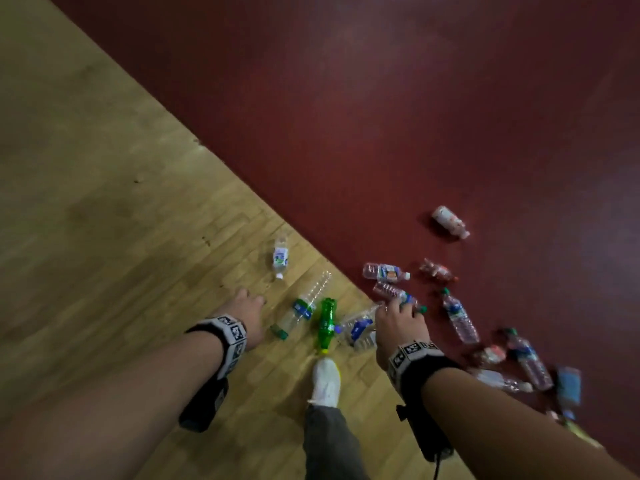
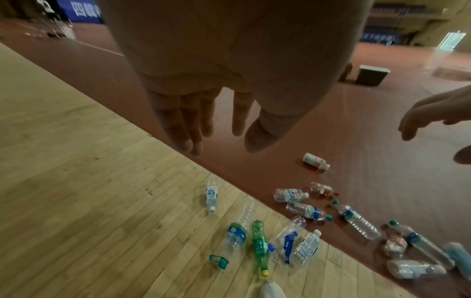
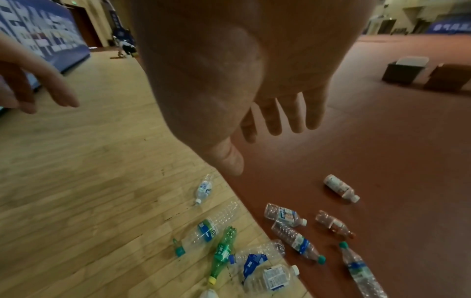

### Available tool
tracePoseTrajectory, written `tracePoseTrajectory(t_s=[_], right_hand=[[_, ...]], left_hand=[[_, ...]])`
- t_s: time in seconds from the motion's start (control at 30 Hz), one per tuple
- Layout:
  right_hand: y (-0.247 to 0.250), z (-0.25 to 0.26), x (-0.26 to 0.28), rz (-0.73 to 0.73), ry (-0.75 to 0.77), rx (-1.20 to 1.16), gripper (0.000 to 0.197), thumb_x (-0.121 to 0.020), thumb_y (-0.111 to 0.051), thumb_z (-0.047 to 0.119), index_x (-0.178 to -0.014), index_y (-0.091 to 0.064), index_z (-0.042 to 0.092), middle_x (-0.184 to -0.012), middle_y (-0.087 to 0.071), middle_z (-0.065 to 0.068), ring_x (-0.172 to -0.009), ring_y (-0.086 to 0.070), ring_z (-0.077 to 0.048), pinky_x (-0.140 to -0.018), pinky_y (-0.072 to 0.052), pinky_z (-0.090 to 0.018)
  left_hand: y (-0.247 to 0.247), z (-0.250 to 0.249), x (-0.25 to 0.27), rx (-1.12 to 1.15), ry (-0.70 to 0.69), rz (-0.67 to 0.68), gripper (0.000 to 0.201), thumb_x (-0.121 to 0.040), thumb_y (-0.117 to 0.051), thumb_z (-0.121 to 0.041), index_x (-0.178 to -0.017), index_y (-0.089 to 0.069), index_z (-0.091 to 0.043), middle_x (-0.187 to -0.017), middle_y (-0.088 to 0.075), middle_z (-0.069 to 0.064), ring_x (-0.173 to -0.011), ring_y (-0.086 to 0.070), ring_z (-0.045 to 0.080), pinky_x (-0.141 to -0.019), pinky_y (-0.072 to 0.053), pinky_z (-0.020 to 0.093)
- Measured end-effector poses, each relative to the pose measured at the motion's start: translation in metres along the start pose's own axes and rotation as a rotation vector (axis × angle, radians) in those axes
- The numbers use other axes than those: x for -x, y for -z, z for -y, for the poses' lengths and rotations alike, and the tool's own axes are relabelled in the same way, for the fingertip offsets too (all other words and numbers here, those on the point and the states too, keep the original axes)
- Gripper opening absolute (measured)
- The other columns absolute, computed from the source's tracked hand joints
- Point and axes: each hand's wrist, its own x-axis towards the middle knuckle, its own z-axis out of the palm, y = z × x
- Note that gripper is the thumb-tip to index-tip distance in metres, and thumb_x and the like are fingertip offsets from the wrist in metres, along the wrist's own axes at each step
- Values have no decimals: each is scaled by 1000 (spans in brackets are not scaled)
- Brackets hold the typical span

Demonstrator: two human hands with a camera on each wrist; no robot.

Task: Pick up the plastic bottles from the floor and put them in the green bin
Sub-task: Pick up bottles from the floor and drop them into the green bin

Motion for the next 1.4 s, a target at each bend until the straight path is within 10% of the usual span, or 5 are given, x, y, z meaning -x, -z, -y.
tracePoseTrajectory(t_s=[0.47, 0.67, 0.83, 1.0, 1.4], right_hand=[[-166, 66, -181, 239, -235, -57, 60, -88, -55, 36, -141, -36, 14, -152, -28, -19, -142, -27, -41, -110, -33, -51], [-241, 96, -189, 332, -270, -208, 83, -19, -89, 27, -97, -71, 1, -110, -64, -31, -100, -63, -54, -70, -55, -61], [-258, 104, -195, 451, -256, -234, 85, -29, -90, 28, -106, -68, -1, -117, -60, -34, -108, -58, -56, -76, -53, -65], [-238, 121, -202, 477, -222, -135, 67, -93, -51, 36, -149, -20, 14, -159, -9, -21, -148, -9, -44, -116, -23, -54], [-272, 187, -300, 561, -133, -175, 77, -99, -46, 31, -156, 5, 23, -161, -2, -26, -144, -14, -53, -109, -35, -60]], left_hand=[[-188, -34, -359, -396, -319, 324, 67, -98, -47, -33, -153, -10, -42, -158, 23, 18, -145, -12, 43, -115, -28, 48], [-262, -34, -435, -397, -287, 422, 87, -90, -55, -22, -149, 1, -51, -157, 26, 21, -144, -11, 45, -115, -26, 51], [-282, -36, -441, -359, -375, 431, 94, -78, -68, -16, -143, -15, -58, -154, 11, 19, -126, -40, 39, -97, -47, 41], [-269, -3, -431, -318, -341, 393, 78, -77, -70, -29, -139, -28, -52, -144, 0, 17, -114, -44, 32, -87, -51, 36], [-205, 56, -408, -227, -312, 273, 95, -65, -82, -50, -140, -24, -55, -147, 4, 14, -118, -46, 33, -102, -46, 42]])
